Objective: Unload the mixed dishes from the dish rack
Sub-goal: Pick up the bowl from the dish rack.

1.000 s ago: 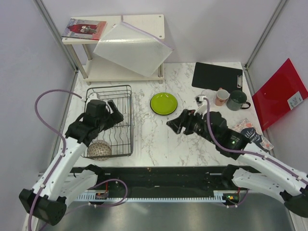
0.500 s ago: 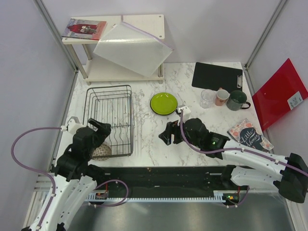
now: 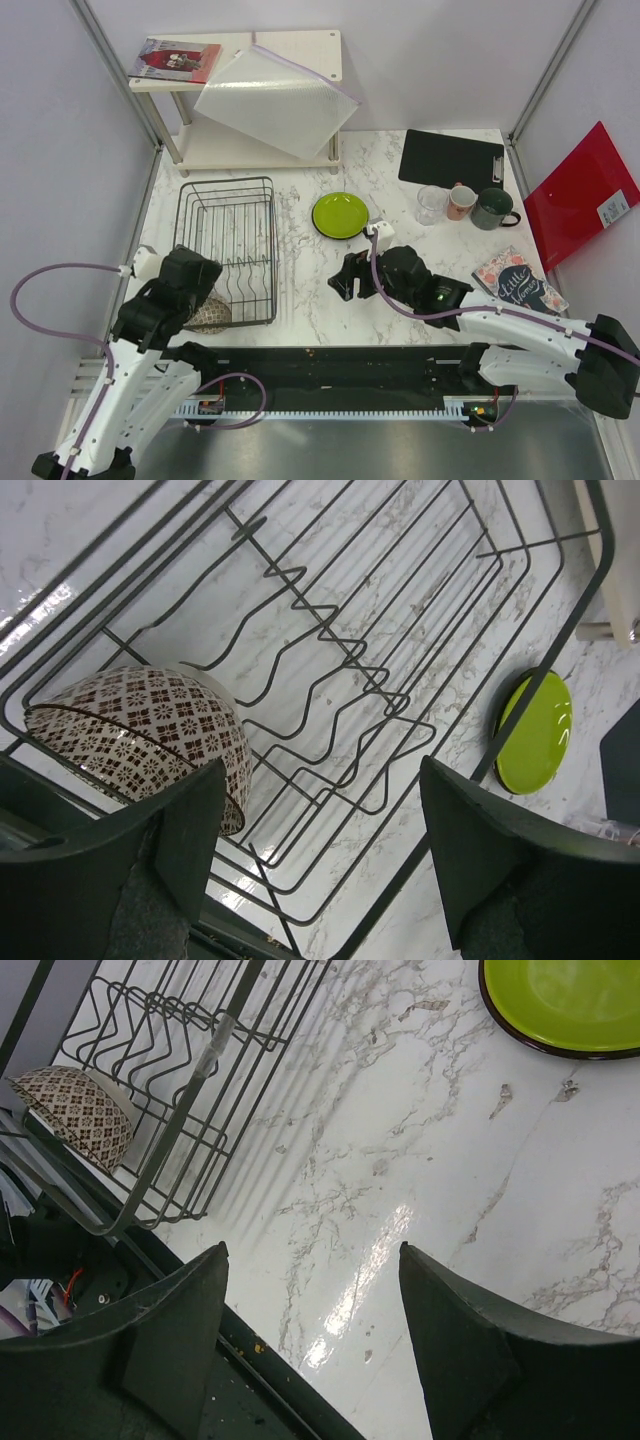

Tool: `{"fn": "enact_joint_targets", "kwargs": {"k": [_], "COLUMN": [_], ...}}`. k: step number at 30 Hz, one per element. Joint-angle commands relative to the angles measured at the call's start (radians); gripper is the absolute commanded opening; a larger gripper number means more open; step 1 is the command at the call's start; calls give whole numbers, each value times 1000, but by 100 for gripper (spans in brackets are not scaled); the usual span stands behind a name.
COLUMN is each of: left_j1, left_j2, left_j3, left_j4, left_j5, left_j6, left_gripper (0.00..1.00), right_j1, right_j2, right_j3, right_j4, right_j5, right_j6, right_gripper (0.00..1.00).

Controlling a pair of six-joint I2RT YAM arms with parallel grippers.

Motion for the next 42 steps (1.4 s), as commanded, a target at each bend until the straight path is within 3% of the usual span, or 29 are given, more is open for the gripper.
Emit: {"fn": "enact_joint_targets", "kwargs": {"k": [1,6,12,26,28,30,32,36,42], "left_j1": [2,2,2,2,2,2,2,2,2], "left_j2": [-9,-29,-101,-13,4,14,14,-1,-9], "left_j3": [131,159,18,-117,-117,-117,-117,-122,-140], "left_j4": [-136,-243,-262,-46,-20,-6,-1,-1,-4], "left_j5": [-107,-92,-11,-40,-44,-43,-38,-32,-30], "left_j6": [-64,-93,-180,-203,-200,-194,-191,-188,-185], "left_gripper": [84,84,82,75,65,46,39,31,29], "right_j1": [6,4,4,4,4,4,6,6,4], "right_j2": [34,59,73,20,17,8,-6,-16,2], "right_j3": [-3,-4,-4,7,-2,-16,-24,-24,-16], "right_j4": [67,82,88,36,35,29,27,24,22], "right_j5": [-1,-11,-14,15,20,47,60,72,64], "right_j6": [-3,-8,-19,-51,-48,-39,-40,-49,-51], "right_gripper": [76,76,76,76,76,76,76,76,76]}}
